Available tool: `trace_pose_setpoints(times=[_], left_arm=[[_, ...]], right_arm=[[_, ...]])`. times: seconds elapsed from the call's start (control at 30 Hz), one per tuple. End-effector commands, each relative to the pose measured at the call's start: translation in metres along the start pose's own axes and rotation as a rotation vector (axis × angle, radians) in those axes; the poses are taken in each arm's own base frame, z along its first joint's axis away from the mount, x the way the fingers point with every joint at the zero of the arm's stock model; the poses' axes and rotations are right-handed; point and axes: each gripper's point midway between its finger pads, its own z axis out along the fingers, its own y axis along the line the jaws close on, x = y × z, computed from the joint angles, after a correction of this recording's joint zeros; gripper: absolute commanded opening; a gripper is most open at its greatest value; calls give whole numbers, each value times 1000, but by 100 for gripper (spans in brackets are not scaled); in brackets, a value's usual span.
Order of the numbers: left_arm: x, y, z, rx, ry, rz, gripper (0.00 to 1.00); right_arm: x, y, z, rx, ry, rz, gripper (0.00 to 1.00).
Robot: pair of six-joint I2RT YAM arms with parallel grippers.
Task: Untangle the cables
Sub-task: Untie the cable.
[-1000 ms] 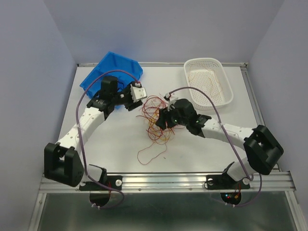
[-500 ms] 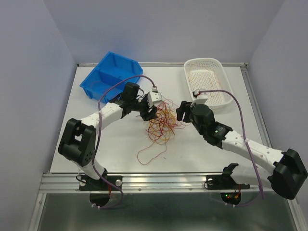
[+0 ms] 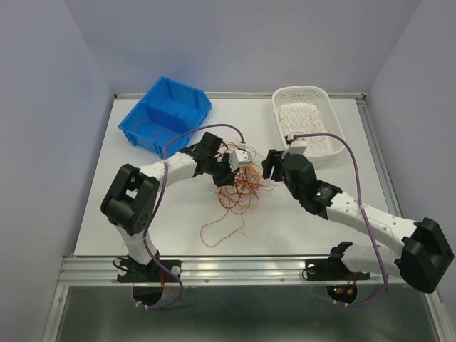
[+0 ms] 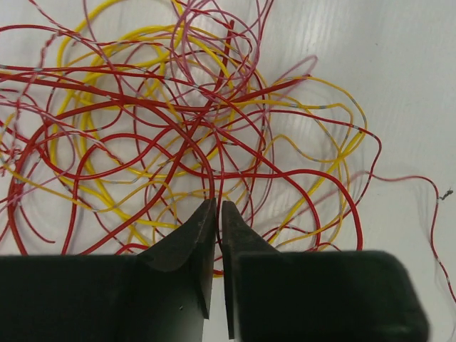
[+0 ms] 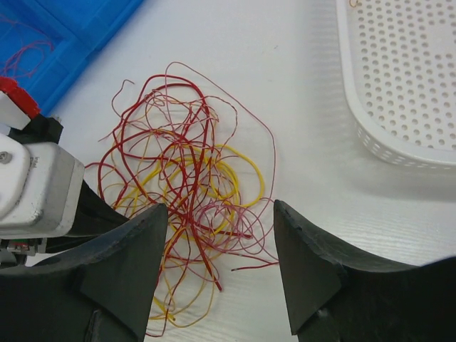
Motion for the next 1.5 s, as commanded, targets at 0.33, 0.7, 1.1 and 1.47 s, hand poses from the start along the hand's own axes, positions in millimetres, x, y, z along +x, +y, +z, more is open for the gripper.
trace_pose_setpoints(times=[0.33, 0.7, 1.1, 1.47], left_arm=[[-106, 26, -93, -298, -143, 171, 0], [-263, 28, -264, -632, -386, 268, 0], [-373, 19, -455, -1157, -773, 395, 0], [-411, -68, -520, -1089, -1131, 648, 0]], right_arm=[[8, 21, 9, -110, 27, -66, 63], [-45, 69, -22, -418, -194, -77, 68], [-79, 135, -19, -693, -326, -233, 86], [-125, 193, 36, -736, -436, -293, 85]])
